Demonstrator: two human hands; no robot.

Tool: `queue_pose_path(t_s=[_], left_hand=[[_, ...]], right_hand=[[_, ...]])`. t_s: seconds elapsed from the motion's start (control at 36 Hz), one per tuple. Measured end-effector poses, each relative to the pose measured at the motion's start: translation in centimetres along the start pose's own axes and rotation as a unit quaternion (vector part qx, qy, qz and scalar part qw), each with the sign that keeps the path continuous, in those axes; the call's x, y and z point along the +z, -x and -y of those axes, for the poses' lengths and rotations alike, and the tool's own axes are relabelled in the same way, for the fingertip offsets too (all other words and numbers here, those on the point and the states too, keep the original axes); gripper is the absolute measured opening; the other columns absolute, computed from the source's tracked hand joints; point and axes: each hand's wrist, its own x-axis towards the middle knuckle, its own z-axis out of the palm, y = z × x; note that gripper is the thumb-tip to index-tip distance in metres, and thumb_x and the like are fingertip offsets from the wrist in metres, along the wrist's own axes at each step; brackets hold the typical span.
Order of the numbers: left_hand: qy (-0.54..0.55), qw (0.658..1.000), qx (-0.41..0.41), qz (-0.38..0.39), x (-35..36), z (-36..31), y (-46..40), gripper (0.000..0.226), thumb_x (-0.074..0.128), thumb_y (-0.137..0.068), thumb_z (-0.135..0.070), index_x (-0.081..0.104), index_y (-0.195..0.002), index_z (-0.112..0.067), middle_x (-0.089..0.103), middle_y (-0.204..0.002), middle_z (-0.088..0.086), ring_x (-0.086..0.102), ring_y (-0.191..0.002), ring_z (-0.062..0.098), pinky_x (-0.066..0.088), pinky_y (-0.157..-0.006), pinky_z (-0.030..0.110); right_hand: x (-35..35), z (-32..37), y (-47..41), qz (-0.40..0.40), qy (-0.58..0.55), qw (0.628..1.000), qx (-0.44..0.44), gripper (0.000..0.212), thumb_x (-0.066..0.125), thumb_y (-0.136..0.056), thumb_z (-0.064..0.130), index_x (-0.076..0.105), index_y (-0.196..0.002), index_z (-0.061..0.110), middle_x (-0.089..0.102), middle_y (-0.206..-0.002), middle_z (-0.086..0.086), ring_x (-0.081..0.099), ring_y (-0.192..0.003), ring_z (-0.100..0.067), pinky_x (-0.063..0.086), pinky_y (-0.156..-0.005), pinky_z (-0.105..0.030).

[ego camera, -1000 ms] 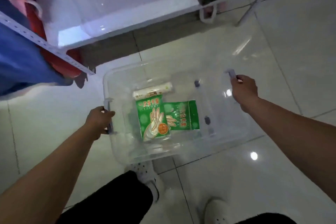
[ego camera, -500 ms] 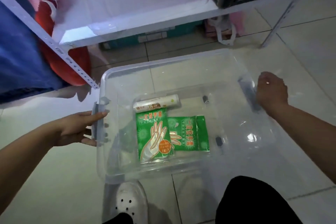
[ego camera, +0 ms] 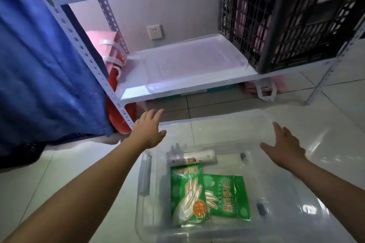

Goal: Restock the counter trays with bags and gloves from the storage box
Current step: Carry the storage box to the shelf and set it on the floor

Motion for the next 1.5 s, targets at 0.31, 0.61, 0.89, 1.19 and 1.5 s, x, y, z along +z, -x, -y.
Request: queue_pose_path(t_s=[0.31, 0.61, 0.89, 1.19, 1.5], left_hand=[[-0.037, 0.995, -0.085, -0.032, -1.9, -0.6, -13.5, 0.074, 0.06, -0.092, -0.025, 0.017, -0.153, -0.026, 0.014, -0.163, 0.008, 0.006, -0.15, 0.035, 0.007, -0.118, 0.056], [-0.089, 0.975, 0.065, -0.194, -0.5, -0.7, -10.1, 0.028, 0.06, -0.075, 0.005, 0.059, -0.099, -0.009, 0.062, -0.108, 0.013, 0.056, -0.105, 0.036, 0.039, -0.102, 0.049], [-0.021, 0.939, 0.106, -0.326, -9.8, -4.5, 3.3, 0.027, 0.079, -0.073, 0.004, 0.062, -0.09, -0.006, 0.063, -0.116, 0.02, 0.059, -0.098, 0.038, 0.05, -0.095, 0.054], [0.274, 0.816, 0.096, -0.5, -25.9, -4.8, 13.3, 0.036, 0.075, -0.083, -0.025, 0.059, -0.115, -0.02, 0.06, -0.107, 0.0, 0.059, -0.103, 0.017, 0.044, -0.095, 0.022], [0.596, 0.76, -0.027, -0.259, -20.6, 1.0, 12.3, 0.027, 0.069, -0.09, -0.013, 0.068, -0.116, -0.021, 0.074, -0.099, -0.005, 0.069, -0.091, 0.016, 0.06, -0.065, 0.031]], right_hand=[[2.1, -1.2, 2.2, -0.04, 0.121, 0.99, -0.053, 0.085, 0.042, -0.091, 0.062, -0.01, -0.154, 0.039, -0.01, -0.166, -0.002, -0.005, -0.152, -0.025, 0.014, -0.118, -0.048], [0.2, -0.3, 5.1, -0.059, 0.051, 0.995, -0.057, 0.078, 0.046, -0.093, 0.055, 0.002, -0.155, 0.037, -0.006, -0.166, 0.001, -0.006, -0.152, -0.021, 0.011, -0.119, -0.046], [-5.1, 4.6, 7.4, -0.077, -0.108, 0.988, -0.075, 0.079, 0.062, -0.091, 0.041, 0.019, -0.154, 0.023, 0.012, -0.165, -0.006, 0.015, -0.149, -0.026, 0.022, -0.116, -0.048], [-14.9, 9.0, 8.2, -0.148, -0.408, 0.893, -0.121, 0.09, 0.073, -0.081, 0.048, 0.021, -0.152, 0.028, 0.027, -0.158, -0.002, 0.033, -0.14, -0.024, 0.034, -0.111, -0.043], [-13.7, 4.9, 7.8, -0.07, -0.439, 0.893, -0.071, 0.054, 0.066, -0.09, 0.034, 0.047, -0.139, 0.024, 0.057, -0.126, 0.0, 0.058, -0.102, -0.021, 0.045, -0.086, -0.035]])
